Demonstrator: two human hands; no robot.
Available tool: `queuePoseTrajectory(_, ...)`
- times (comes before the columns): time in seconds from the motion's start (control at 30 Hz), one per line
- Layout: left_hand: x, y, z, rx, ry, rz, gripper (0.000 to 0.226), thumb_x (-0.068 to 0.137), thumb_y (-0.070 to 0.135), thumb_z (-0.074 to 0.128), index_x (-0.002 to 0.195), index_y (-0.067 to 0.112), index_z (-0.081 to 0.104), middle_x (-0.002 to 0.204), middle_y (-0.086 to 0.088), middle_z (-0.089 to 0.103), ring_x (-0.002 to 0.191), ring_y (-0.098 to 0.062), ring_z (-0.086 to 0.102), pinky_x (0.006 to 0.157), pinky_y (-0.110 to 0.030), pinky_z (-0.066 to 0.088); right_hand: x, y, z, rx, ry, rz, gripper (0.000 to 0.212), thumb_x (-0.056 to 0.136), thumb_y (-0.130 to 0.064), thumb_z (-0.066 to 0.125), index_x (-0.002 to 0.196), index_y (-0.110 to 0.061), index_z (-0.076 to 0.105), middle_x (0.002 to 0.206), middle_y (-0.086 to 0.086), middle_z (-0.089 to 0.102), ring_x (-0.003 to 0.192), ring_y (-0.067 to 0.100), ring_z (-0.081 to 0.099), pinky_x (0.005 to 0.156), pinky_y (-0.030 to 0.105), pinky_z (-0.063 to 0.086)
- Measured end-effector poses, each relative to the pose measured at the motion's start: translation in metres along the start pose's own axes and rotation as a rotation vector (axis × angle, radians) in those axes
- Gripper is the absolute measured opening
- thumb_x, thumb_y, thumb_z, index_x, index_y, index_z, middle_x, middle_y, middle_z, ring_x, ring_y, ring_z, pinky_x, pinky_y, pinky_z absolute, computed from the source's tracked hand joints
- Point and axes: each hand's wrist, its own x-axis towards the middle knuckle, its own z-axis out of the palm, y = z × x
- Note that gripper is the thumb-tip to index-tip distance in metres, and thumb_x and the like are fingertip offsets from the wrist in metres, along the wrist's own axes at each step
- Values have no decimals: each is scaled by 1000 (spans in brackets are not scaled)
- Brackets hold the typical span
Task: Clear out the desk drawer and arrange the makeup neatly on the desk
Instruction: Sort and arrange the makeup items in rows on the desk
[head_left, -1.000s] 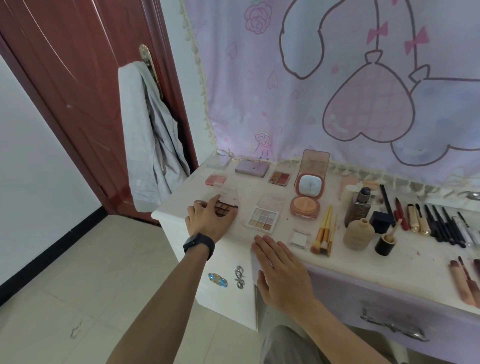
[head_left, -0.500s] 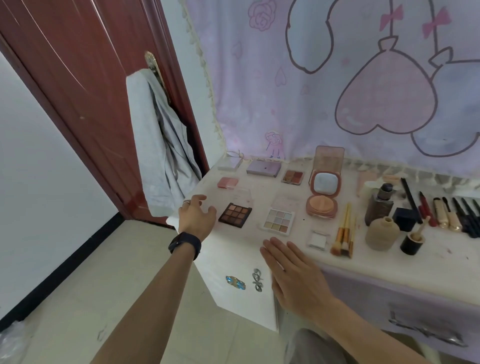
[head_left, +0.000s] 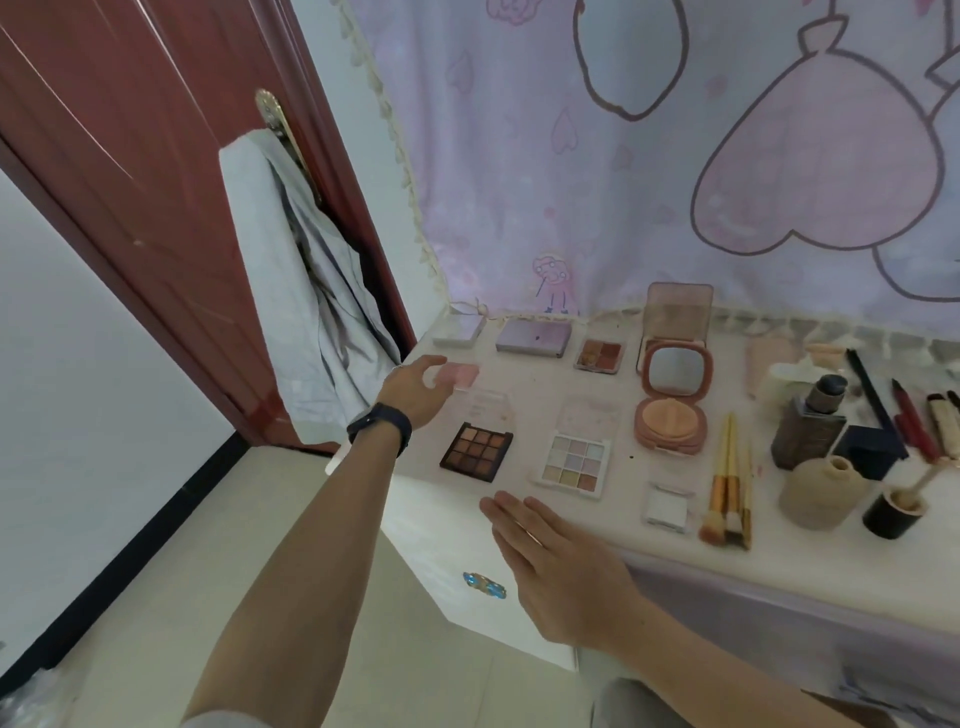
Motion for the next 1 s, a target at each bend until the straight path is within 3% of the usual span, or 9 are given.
queuePoseTrajectory(0.1,12,5,4,38,-66,6,46,94,41,57,139,38,53,138,-9,56,119,-27,55,85,-29,45,1,-1,2,-16,26,-1,59,88,-28,40,141,-8,58,154,11,46,143,29,43,115,39,41)
queuePoseTrajectory(0.23,13,15,9,267,-35,84,37,97,46,54,126,25,64,125,-3,67,114,-30,60,95,-37,49,0,-2,10,-33,78,8,60,89,-25,38,144,-6,53,155,11,46,143,29,43,116,39,39)
queuePoseTrajectory(0.37,2,19,6,266,20,35,32,96,41,53,102,14,70,101,-8,72,96,-31,66,83,-39,56,-1,-2,15,-48,108,4,61,90,-22,34,145,-5,51,156,12,44,144,30,41,118,40,35)
queuePoseTrajectory(0.4,-2,16,3,232,31,8,30,94,42,57,97,16,71,98,-6,71,94,-30,66,81,-36,55,-1,-2,16,-46,115,2,61,90,-22,34,146,-4,51,156,13,44,145,30,40,119,41,35)
queuePoseTrajectory(0.53,-30,-3,-15,-105,95,-179,47,83,61,66,116,28,69,103,8,66,98,-17,60,81,-27,49,-1,1,15,-44,96,-2,64,87,-26,41,146,-4,50,156,13,43,145,30,39,120,41,33)
queuePoseTrajectory(0.63,-66,-11,-30,-317,186,-257,53,77,69,68,114,31,68,99,14,67,94,-9,61,69,-21,43,1,1,9,-17,57,5,65,85,-30,53,145,-4,52,156,13,44,146,29,39,120,41,32)
queuePoseTrajectory(0.8,-141,4,-35,-504,318,-181,50,71,75,71,102,37,71,100,19,72,97,3,64,77,-15,45,-1,1,-6,83,-8,36,60,90,-39,62,140,-6,58,155,12,45,145,27,40,117,41,38)
queuePoseTrajectory(0.93,-199,35,-24,-547,276,-34,39,76,72,71,100,41,74,101,25,72,97,6,65,83,-17,49,-8,0,-30,294,34,100,50,91,-31,67,135,-8,63,147,9,55,139,24,49,113,41,43)
queuePoseTrajectory(1.0,-224,55,-14,-586,232,21,33,79,67,73,100,41,74,104,23,72,100,4,65,85,-20,53,-24,-1,-42,502,48,207,48,98,-30,60,142,-12,57,151,4,50,143,20,44,117,37,36)
